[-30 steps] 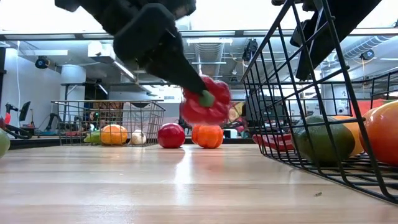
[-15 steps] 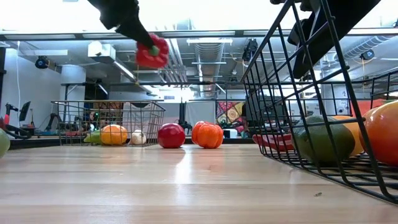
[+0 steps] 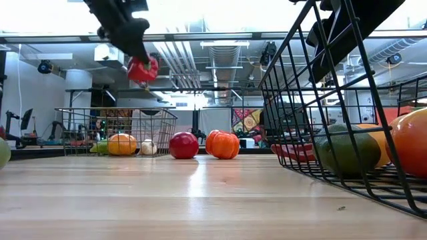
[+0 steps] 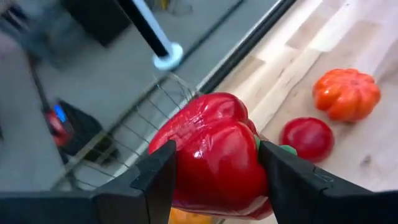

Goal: Sort produce into baskets
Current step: Put the red bell pepper into the gold wire basket

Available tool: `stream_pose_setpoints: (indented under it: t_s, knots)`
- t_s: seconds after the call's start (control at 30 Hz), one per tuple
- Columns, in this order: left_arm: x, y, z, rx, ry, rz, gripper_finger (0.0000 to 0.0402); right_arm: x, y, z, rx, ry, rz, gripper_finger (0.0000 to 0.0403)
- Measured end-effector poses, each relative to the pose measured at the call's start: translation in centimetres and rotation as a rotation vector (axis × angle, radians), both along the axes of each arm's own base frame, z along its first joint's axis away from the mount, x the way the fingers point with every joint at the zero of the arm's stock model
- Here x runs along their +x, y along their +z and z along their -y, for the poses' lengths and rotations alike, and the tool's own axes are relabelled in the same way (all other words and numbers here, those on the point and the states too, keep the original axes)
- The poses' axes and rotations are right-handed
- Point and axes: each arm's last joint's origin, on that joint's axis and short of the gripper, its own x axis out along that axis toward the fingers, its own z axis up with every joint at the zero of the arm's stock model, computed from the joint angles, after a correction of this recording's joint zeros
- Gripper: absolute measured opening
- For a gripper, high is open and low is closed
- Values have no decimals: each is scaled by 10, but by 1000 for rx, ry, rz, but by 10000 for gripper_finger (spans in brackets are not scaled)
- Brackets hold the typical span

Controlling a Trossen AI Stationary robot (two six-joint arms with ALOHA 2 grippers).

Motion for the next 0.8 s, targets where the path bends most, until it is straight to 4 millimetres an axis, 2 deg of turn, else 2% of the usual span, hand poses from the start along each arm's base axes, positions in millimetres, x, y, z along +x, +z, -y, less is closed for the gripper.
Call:
stream_pose_setpoints:
  t_s: [0.13,0.4,0.53,0.8]
  knots:
    - [-1,-1,-34,-143,-1,84,191,0,0,0,0,0,0,251]
    - [-12,-19,-93,-277,104,93,191,0,0,0,-1,0,1,251]
    - [-11,-31,-110,-297,140,45,191,0,0,0,-2,-1,1,251]
    - [6,-53,-131,-251,160,-8,191,0,0,1,-22,-10,10,251]
